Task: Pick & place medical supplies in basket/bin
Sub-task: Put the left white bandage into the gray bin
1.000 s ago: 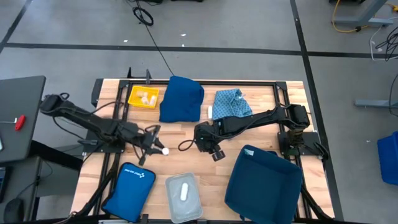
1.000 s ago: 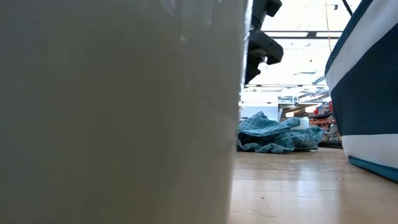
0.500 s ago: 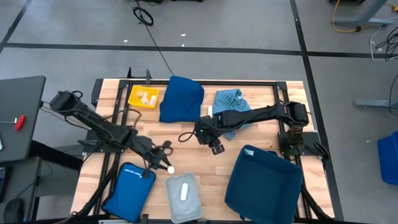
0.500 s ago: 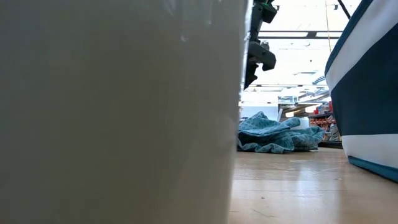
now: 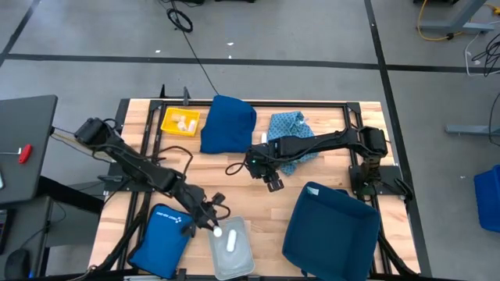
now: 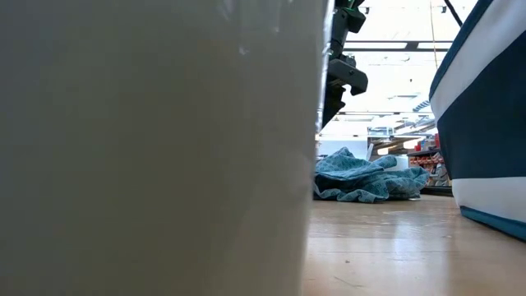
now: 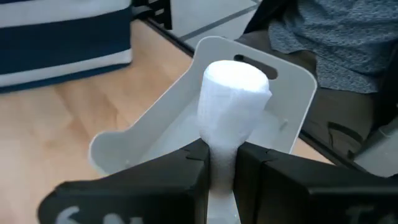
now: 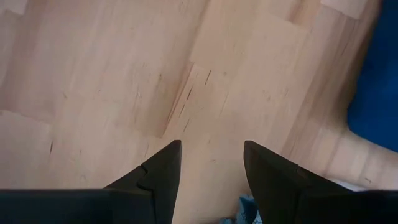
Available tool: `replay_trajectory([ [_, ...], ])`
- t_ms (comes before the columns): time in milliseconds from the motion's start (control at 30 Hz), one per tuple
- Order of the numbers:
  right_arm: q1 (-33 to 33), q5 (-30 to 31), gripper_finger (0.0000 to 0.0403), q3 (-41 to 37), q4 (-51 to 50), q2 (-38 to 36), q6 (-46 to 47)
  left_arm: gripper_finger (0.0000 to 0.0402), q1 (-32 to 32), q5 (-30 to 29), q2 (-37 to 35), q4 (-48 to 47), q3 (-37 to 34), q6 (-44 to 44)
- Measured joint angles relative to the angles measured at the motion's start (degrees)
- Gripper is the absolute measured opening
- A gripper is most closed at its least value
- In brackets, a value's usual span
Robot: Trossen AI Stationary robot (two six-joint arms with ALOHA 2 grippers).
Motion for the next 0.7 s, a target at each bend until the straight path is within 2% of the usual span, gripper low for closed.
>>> replay_trajectory([
  [300,0.0,0.0,0.0181,0.0,0.0,0.0,0.0,0.0039,-0.7,2.8,4.2,0.3,1.8,0.2],
  [700,0.0,0.0,0.0181,0.0,0.2,0.0,0.0,0.0039,-1.5,3.4,4.7,0.4,1.8,0.8],
])
